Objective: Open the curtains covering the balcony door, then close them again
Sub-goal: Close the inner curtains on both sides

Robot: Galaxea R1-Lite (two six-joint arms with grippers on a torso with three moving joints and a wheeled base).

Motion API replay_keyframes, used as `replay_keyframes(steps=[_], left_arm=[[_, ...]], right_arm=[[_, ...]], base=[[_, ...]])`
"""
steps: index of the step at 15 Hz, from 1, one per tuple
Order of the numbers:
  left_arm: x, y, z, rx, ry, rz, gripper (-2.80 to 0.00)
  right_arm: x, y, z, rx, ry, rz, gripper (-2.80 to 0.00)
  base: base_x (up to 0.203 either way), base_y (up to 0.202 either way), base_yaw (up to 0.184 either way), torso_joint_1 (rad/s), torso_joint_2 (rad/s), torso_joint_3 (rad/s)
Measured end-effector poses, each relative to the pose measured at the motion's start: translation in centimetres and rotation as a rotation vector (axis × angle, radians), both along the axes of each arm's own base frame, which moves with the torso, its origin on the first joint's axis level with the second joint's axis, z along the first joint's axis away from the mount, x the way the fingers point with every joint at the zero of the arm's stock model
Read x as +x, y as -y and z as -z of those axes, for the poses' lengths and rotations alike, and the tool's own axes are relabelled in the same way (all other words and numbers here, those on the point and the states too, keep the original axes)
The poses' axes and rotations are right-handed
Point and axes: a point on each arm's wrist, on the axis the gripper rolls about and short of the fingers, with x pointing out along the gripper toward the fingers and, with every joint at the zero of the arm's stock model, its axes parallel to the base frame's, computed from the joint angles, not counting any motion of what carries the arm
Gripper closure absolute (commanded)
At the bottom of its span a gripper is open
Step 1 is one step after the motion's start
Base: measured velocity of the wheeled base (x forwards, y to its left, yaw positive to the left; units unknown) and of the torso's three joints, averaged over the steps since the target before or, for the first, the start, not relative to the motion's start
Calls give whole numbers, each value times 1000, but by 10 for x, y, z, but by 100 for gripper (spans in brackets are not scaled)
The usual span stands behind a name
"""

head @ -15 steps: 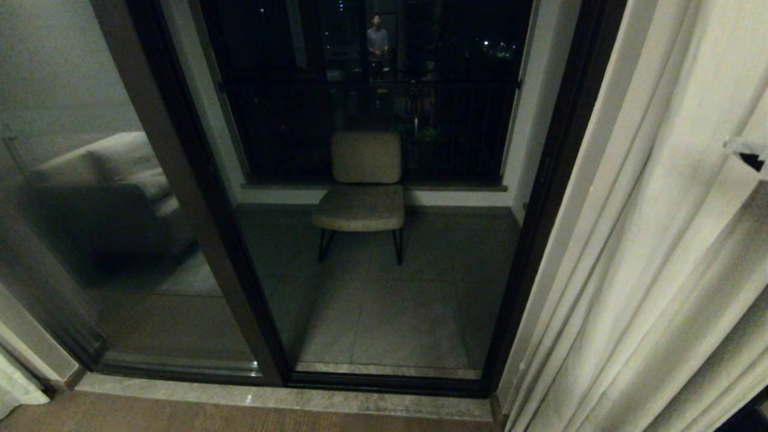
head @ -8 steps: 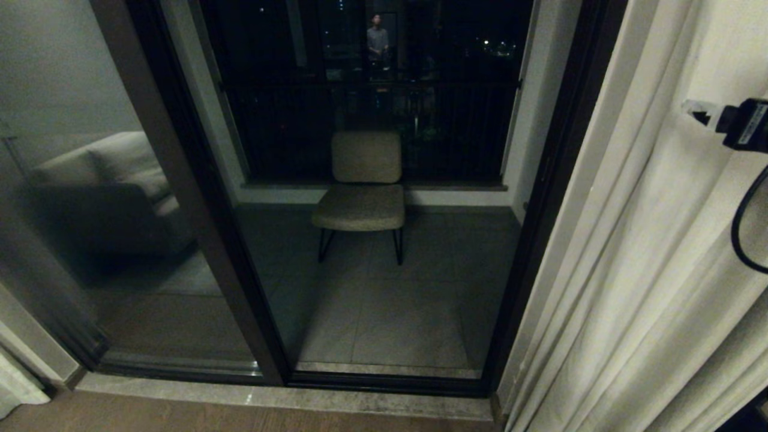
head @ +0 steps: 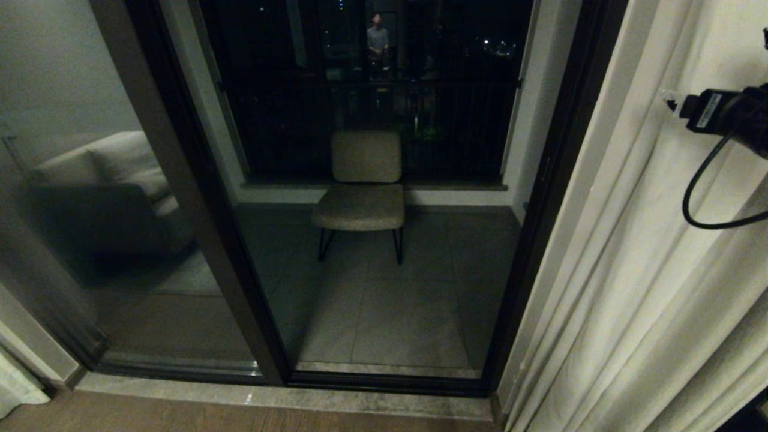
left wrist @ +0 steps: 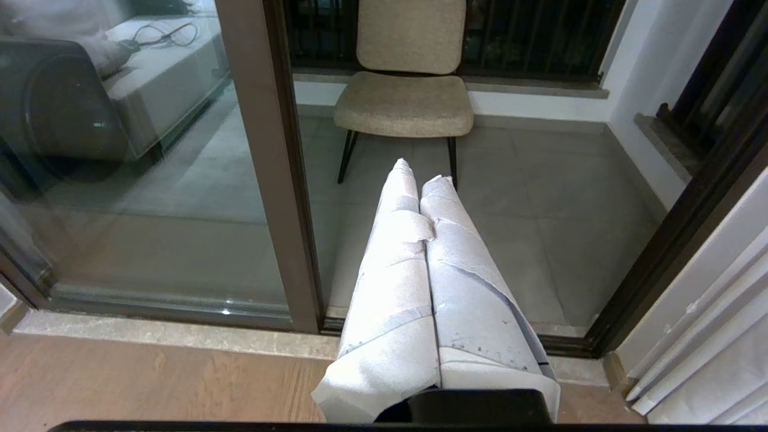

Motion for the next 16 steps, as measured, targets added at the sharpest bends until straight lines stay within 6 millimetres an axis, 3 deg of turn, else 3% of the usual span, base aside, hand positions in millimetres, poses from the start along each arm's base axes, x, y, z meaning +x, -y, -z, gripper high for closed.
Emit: replay_keyframes(steps=[9,16], left_arm=[[0,0,0,0,0,0,0],[0,0,0,0,0,0,0]], right_arm=[[51,-5,-9,13,69,84,-280],[71,-2,-9,9,95,141,-280]], base=[[0,0,0,0,0,0],[0,0,0,0,0,0]])
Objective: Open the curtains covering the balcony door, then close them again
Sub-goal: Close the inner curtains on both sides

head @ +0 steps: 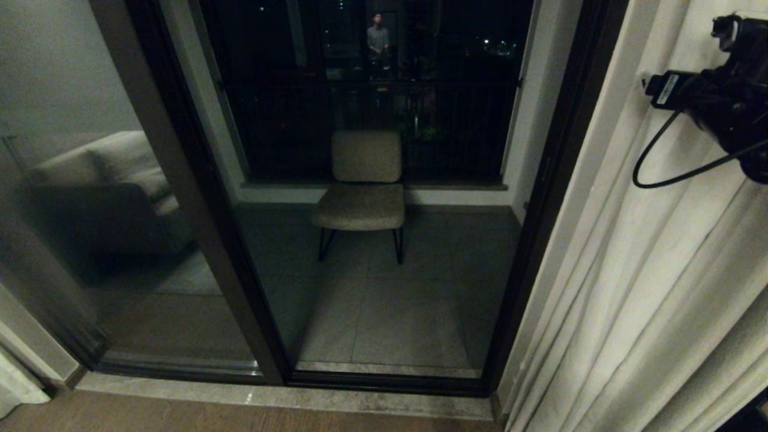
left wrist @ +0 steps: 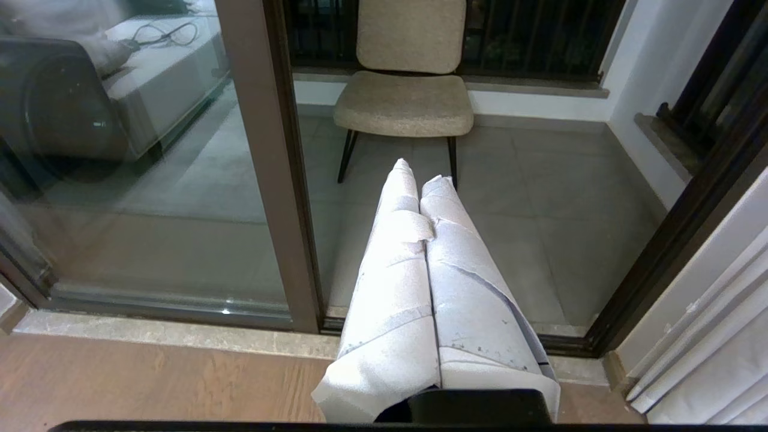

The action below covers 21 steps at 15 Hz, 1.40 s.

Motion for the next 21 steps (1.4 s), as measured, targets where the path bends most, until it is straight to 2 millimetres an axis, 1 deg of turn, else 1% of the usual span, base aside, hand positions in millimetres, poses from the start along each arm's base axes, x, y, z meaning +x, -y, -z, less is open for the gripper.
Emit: replay_keyframes(steps=[2,3,12,17,19,21], left_arm=[[0,0,0,0,0,0,0],[0,0,0,0,0,1,0],[0,0,0,0,0,1,0],[0,0,0,0,0,0,0],[0,0,0,0,0,1,0],[0,0,0,0,0,0,0]], right_arm=[[3,1,-1,-2,20,3,-280],[4,2,-1,-3,35,3,0],[3,2,-3,-5,69,2,0],[-2,1,-8,-3,86,-2,0],[-5,-1,-13,13,129,-13,0],[-9,-4,-12,22,153,-24,0]], base=[[0,0,0,0,0,0],[0,0,0,0,0,0],[0,0,0,0,0,0],[0,0,0,0,0,0],[0,0,0,0,0,0],[0,0,0,0,0,0]])
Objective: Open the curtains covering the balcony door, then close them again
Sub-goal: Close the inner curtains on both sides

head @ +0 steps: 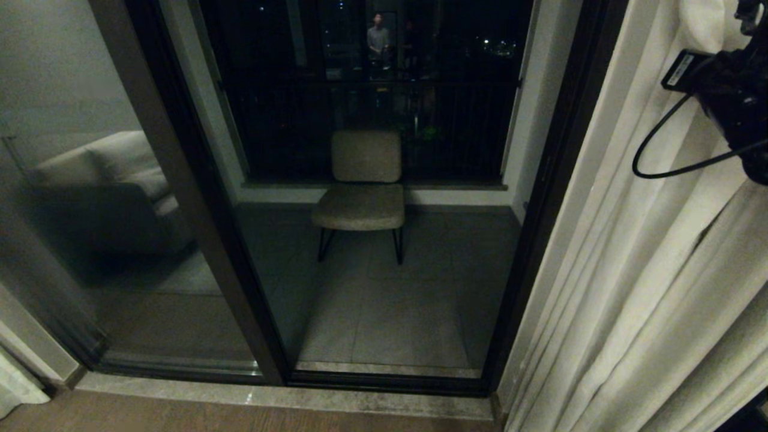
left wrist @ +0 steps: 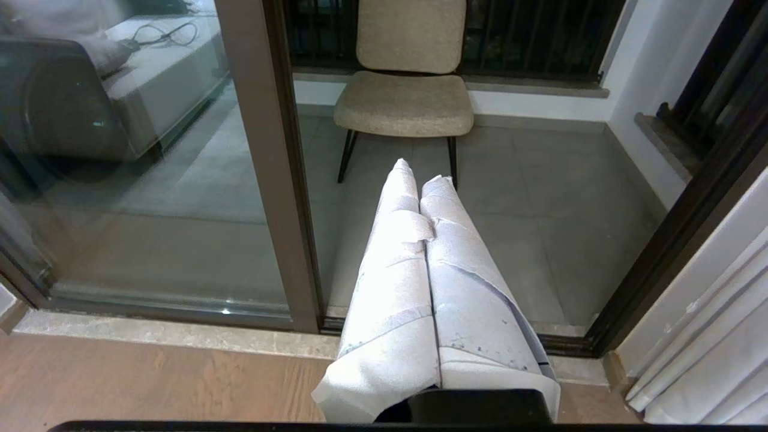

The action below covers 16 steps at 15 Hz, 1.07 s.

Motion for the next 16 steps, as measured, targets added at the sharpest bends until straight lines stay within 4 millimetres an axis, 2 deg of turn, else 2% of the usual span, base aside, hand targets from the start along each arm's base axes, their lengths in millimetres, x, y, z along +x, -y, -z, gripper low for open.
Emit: replay_keyframes(steps=[3,9,16], left_arm=[[0,0,0,0,0,0,0],[0,0,0,0,0,0,0],[0,0,0,0,0,0,0]], right_arm=[[-7,-8,5,2,11,-23,0],[-15,-31,-8,6,154,-91,0],[-15,-38,-4,9,146,-111,0]], base=[[0,0,0,0,0,0],[0,0,0,0,0,0],[0,0,0,0,0,0]])
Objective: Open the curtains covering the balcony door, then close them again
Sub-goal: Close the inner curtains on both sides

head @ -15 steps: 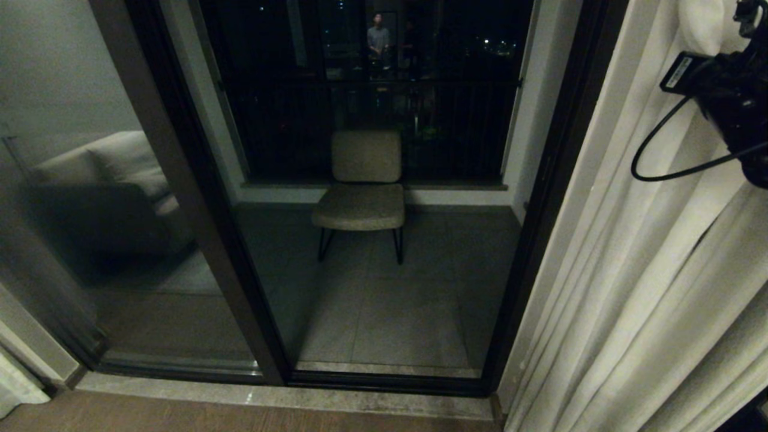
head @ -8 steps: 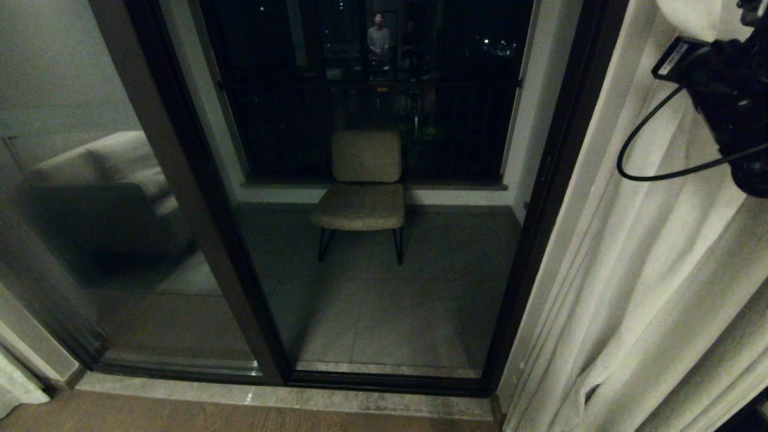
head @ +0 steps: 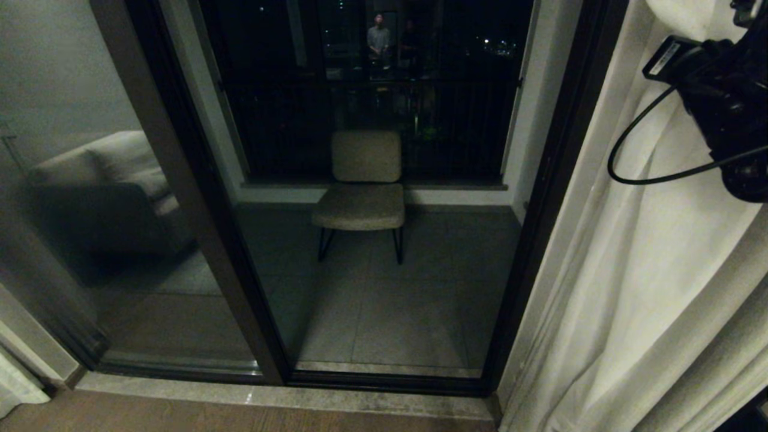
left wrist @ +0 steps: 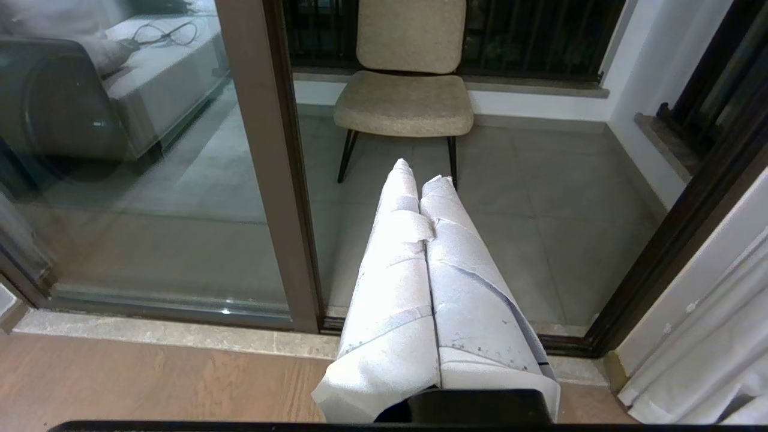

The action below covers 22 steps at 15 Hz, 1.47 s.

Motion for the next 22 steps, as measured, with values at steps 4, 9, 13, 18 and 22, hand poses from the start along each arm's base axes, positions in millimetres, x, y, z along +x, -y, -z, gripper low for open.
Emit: replay_keyframes(steps=[4,9,13,18,22], left_arm=[[0,0,0,0,0,0,0],[0,0,0,0,0,0,0],[0,0,0,0,0,0,0],[0,0,0,0,0,0,0],[0,0,0,0,0,0,0]], right_arm=[[-2,-1,0,-1,-5,1,0],[-3,0,-1,-1,-4,4,0],[-4,-1,0,-2,-7,-1,0],[-5,-1,2,-5,-14,-2,0],[-8,-1,2,-3,-19,2,0]], base=[[0,0,0,0,0,0],[0,0,0,0,0,0],[0,0,0,0,0,0],[0,0,0,0,0,0],[0,0,0,0,0,0]])
